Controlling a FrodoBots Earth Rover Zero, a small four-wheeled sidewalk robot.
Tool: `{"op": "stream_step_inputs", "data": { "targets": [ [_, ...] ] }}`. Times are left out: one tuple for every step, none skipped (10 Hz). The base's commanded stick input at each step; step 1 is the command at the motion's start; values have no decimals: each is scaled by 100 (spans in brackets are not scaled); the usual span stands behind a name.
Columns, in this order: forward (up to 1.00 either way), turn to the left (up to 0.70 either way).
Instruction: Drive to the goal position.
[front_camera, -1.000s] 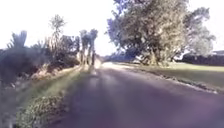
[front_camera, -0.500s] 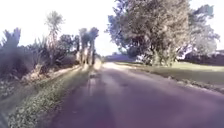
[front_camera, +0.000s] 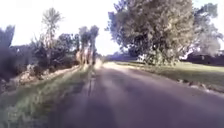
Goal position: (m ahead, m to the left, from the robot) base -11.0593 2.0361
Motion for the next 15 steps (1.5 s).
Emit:
{"op": "stream_step_inputs", "data": {
  "targets": [
    [100, 0],
    [100, 0],
    [100, 0],
    [100, 0],
    [100, 0],
    [100, 0],
    [100, 0],
    [100, 0],
    [100, 0],
    [100, -25],
    [100, -30],
    [100, -35],
    [100, -40],
    [100, -27],
    [100, -13]
  ]
}}
